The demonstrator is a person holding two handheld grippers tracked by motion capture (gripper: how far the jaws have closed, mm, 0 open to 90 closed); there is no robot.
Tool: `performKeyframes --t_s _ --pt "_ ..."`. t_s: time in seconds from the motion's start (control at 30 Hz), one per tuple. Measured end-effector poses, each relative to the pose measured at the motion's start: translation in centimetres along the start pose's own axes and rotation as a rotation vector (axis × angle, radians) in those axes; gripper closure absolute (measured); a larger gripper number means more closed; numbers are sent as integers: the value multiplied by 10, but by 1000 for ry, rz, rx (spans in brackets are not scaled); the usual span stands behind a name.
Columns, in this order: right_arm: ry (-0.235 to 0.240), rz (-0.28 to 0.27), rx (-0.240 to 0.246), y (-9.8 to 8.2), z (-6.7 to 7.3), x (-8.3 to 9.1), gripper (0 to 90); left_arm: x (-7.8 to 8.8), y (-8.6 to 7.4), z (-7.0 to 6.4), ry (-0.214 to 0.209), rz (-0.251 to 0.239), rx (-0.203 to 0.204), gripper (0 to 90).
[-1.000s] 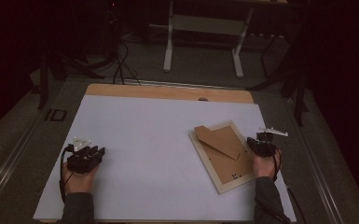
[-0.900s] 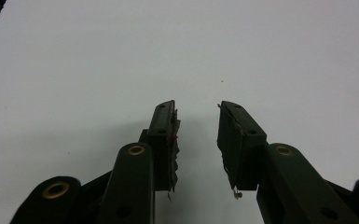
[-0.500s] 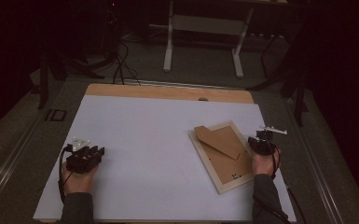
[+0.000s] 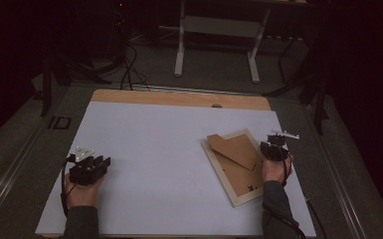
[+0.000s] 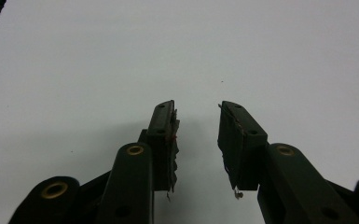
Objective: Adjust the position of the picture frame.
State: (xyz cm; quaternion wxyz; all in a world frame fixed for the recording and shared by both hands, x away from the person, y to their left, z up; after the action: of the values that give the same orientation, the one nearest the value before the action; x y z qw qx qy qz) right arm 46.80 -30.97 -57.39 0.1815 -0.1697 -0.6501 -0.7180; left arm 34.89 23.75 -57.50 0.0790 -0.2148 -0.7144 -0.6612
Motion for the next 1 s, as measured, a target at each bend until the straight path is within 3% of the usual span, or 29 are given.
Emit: performKeyframes --t_s 0.17,0.3,0.57,0.83,1.0 --pt "-30 34 -16 -9 -11 -3 898 0 0 -3 1 3 -9 674" --pt "-10 42 -34 -12 -7 -5 898 -1 -1 -4 -1 9 -15 673" --pt "63 53 -7 -16 23 -11 898 0 -1 -3 -2 5 -13 673" --pt "183 77 35 -20 59 -14 898 -1 -1 -5 -11 9 -21 673" --pt "246 77 82 -16 66 -8 898 -1 -1 -5 -13 7 -20 672"
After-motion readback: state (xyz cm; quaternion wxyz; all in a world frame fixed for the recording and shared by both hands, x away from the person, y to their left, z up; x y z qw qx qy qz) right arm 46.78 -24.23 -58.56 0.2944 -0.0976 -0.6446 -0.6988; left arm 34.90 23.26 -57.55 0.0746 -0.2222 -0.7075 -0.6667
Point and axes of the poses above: each handheld gripper's, and its own axes: x roughly backward along the jaws, y roughly out of its top, z roughly to its left, the point moved 9 cm from there along -x, roughly forward along the jaws, and after that the axes turned 15 degrees about -z, right-handed, at the moved point
